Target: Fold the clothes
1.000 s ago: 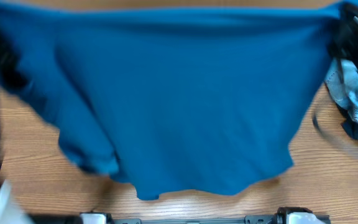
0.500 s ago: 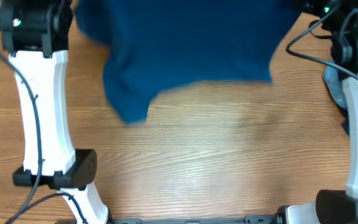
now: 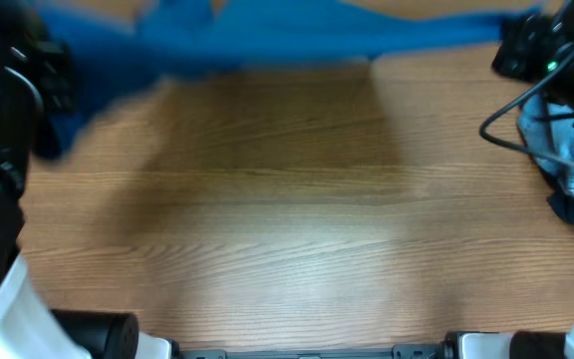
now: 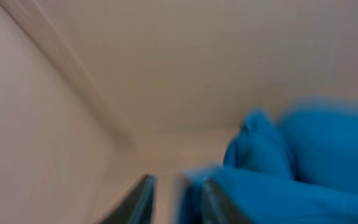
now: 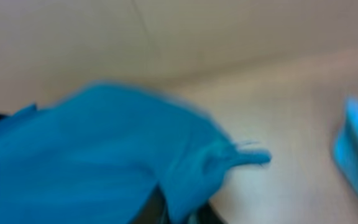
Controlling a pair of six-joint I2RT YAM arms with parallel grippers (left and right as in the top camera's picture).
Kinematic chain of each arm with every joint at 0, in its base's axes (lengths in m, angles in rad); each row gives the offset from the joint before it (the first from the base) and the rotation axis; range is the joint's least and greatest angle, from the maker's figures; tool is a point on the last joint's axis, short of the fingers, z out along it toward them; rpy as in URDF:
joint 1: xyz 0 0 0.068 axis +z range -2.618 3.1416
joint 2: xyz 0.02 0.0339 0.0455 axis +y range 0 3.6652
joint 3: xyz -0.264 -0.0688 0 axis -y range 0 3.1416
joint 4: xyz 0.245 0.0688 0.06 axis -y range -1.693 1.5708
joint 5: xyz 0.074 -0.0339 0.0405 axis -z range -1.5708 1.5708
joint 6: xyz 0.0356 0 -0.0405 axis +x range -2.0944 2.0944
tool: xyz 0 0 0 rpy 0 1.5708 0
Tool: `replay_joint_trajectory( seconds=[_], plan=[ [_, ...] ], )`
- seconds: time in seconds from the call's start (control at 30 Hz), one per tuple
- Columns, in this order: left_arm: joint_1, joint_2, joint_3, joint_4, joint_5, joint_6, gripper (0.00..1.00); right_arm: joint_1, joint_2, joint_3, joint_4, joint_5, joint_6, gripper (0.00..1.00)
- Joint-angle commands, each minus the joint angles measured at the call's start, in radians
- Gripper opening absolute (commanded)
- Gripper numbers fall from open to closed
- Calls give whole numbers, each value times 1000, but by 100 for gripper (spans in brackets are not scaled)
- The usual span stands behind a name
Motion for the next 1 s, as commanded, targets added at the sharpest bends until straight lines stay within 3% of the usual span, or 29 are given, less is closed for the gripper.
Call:
replay_joint_trajectory(
  seconds=[0.0,0.2,0.37,0.43,0.5,0.67,0.8,0.97],
  plan=[
    [5,156,-123,-134,21,-85,33,-10,90,-130,-132,-113,-93,13],
    [5,198,-210,-151,9,-117,31,-10,91,-179,-206,-116,-114,11],
    [6,144,-209,-143,16,-121,42,-10,35,-179,-222,-116,-113,13],
    [6,119,-209,-134,47,-121,48,-10,19,-179,-215,-116,-113,26],
    [6,105,-209,-124,124,-120,56,-10,21,-180,-208,-116,-112,46],
    [5,124,-210,-147,327,-120,60,-10,65,-208,-200,-168,-104,61],
    [4,145,-210,-148,478,-121,55,-9,132,-260,-188,-169,-30,62],
    [5,123,-209,-144,495,-140,52,5,247,-330,-136,-175,-26,47]
  ],
)
